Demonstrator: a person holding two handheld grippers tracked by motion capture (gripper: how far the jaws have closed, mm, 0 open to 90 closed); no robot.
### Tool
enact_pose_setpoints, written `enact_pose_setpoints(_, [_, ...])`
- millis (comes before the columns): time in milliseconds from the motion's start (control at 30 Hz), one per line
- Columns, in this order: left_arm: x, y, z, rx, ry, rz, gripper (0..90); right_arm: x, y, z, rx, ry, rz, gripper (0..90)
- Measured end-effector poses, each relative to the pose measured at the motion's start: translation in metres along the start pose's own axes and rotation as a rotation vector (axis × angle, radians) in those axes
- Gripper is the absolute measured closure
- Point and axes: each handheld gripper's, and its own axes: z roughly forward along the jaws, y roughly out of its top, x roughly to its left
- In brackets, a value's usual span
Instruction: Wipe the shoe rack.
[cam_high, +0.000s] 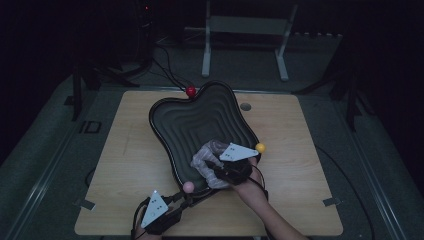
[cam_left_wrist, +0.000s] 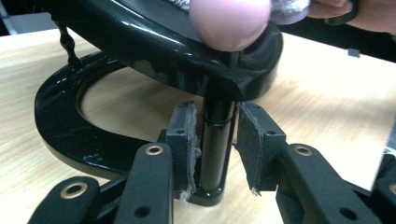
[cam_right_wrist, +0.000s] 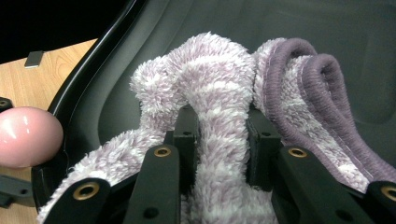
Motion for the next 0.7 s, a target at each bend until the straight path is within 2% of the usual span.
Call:
enact_pose_setpoints(233, [0.002,-0.003,0.007,-0.026,-0.009,-0.007,68.6,0.000,0.000,0.000,0.001,0.001,0.003,70.5])
enact_pose_setpoints(300, [0.003,-0.007,0.009,-0.053,-0.013,-0.016,69.9,0.000,0.001,0.001,0.001,-0.001,0.002,70.4])
enact_pose_setpoints(400, [0.001,-0.008,0.010,-0.066,0.007,0.022,73.3,0.001,0.002,0.001,0.001,-0.008,0.008,70.5])
enact_pose_setpoints(500, [0.003,-0.009,0.011,-0.076,0.002,0.017,74.1,0.001,0.003,0.002,0.002,-0.011,0.009,70.5])
enact_pose_setpoints(633, [0.005,-0.008,0.012,-0.075,-0.003,0.016,74.4,-0.002,0.007,0.002,0.006,0.002,0.027,70.6])
enact_pose_setpoints(700, [0.005,-0.008,0.012,-0.075,-0.009,0.007,74.4,-0.004,0.018,0.001,-0.002,0.021,0.029,70.7])
